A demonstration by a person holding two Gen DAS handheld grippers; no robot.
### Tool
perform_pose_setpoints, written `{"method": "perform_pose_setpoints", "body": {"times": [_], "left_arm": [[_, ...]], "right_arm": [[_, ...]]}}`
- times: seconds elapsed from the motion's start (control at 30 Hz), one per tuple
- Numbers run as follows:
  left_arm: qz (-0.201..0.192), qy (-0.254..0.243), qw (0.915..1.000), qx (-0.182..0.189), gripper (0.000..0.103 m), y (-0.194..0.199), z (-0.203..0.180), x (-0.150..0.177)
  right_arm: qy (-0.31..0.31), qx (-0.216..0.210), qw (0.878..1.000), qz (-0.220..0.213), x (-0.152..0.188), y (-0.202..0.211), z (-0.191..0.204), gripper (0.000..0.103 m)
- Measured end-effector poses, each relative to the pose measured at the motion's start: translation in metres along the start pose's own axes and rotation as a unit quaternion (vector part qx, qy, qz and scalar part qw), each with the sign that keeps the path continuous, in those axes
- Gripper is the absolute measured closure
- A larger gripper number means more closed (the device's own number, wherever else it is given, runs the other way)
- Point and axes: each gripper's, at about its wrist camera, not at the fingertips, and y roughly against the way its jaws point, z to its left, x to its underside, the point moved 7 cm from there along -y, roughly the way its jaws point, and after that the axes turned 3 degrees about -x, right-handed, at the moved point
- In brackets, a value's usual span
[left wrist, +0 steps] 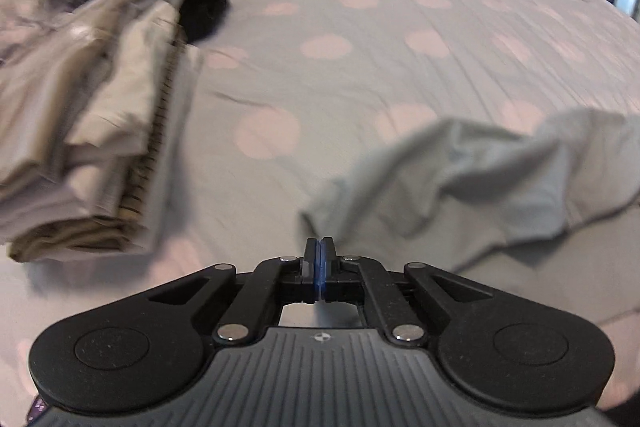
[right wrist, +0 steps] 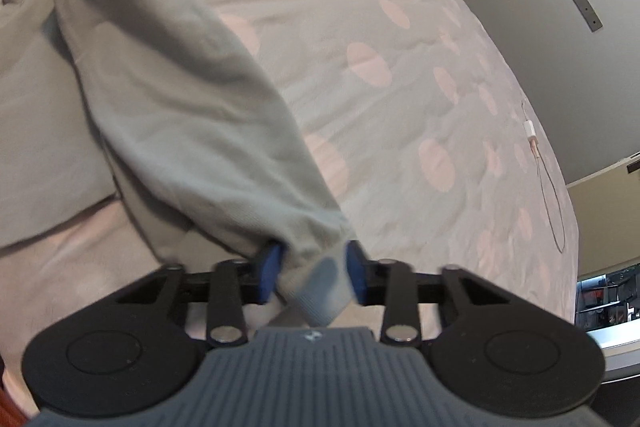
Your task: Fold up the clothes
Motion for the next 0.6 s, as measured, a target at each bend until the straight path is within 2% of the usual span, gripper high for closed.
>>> {"method": "perform_pose_setpoints", "body": {"times": [0.03, 0.1, 0.17, 0.23, 0.3, 0.37, 0.6], "left_arm": [[-0.002, 0.002, 1.0, 0.001, 0.103, 0.002, 0.002, -0.003], [-0.002, -0.012, 0.9999, 0.012, 0.103, 0.009, 0.002, -0.006], [0.005, -0.043, 0.9987, 0.026, 0.101, 0.014, -0.006, -0.005], [0.009, -0.081, 0.9958, 0.043, 0.094, 0.018, -0.017, 0.001], [0.008, -0.111, 0.9924, 0.052, 0.061, 0.021, -0.028, 0.01], [0.004, -0.14, 0.9888, 0.051, 0.045, 0.021, -0.037, 0.019], [-0.007, -0.213, 0.9745, 0.07, 0.043, 0.019, -0.069, 0.045]], "right_arm": [[-0.005, 0.004, 1.0, -0.003, -0.002, 0.002, -0.003, 0.094], [-0.014, 0.013, 1.0, -0.01, -0.005, 0.007, -0.008, 0.1], [-0.023, 0.022, 0.999, -0.016, -0.008, 0.011, -0.014, 0.101], [-0.032, 0.03, 0.999, -0.023, -0.011, 0.016, -0.02, 0.102], [-0.056, 0.051, 0.997, -0.031, -0.011, 0.025, -0.035, 0.102], [-0.088, 0.072, 0.993, -0.035, -0.006, 0.037, -0.057, 0.102], [-0.131, 0.136, 0.982, -0.016, 0.025, 0.064, -0.102, 0.102]]}}
